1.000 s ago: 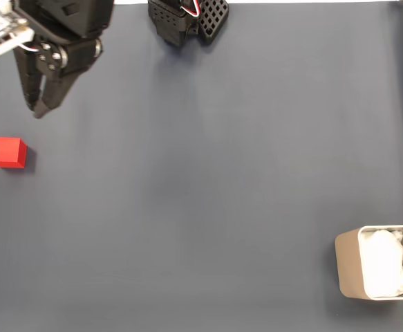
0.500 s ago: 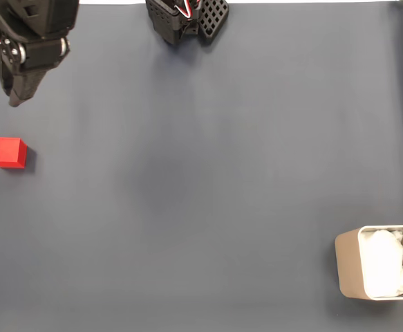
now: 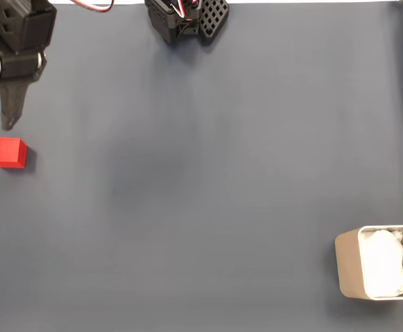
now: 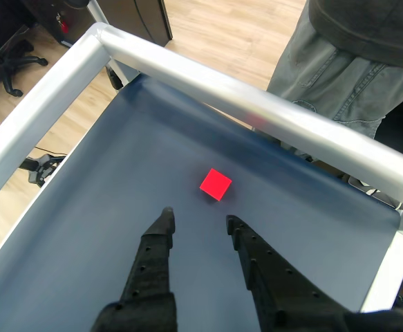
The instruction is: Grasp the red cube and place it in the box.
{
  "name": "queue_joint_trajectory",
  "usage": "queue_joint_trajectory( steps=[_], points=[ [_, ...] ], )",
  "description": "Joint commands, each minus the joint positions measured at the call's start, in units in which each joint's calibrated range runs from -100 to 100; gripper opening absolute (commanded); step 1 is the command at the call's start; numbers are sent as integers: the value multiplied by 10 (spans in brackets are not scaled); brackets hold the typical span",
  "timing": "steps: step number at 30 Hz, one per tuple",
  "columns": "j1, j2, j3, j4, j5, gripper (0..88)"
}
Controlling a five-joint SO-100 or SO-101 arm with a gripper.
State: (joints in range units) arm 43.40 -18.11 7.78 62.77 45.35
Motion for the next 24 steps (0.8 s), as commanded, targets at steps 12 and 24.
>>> queue_joint_trajectory(
  steps=[12,24],
  points=[
    [28,61,14,-78,19,195],
    [45,112,28,-118,35,221]
  ],
)
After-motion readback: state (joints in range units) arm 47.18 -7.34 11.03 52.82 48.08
